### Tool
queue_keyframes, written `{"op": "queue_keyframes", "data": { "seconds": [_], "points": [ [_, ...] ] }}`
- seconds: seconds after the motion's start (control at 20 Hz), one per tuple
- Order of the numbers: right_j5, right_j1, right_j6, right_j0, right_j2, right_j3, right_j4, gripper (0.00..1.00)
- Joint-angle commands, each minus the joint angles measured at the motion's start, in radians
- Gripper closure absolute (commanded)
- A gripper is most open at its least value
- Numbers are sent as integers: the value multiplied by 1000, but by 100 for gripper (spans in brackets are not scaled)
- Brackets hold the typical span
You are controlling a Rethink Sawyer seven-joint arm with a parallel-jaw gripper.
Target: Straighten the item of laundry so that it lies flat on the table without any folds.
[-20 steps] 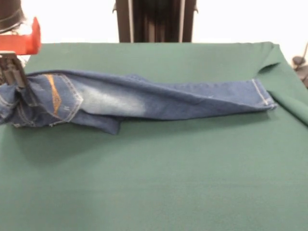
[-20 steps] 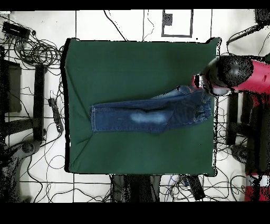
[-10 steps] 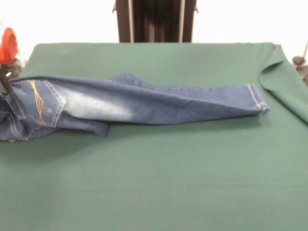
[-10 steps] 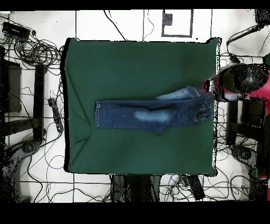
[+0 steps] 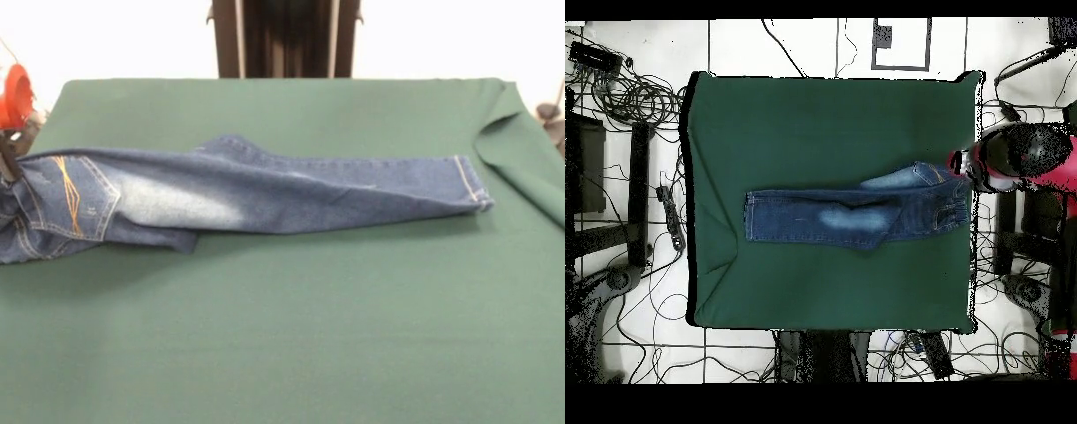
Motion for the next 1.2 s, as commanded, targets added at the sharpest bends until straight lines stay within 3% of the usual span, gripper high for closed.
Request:
{"op": "queue_keyframes", "data": {
  "seconds": [0.05, 0.1, 0.8, 1.0, 1.2],
  "points": [
    [-68, -21, -147, 48, 60, 15, -12, 100],
    [-73, -21, -146, 48, 60, 15, -11, 0],
    [-69, -16, -156, 53, 68, 0, -3, 0],
    [-135, -54, -38, 48, 57, 76, 36, 0],
    [-142, -117, 134, 85, -21, 173, 49, 0]
  ]
}}
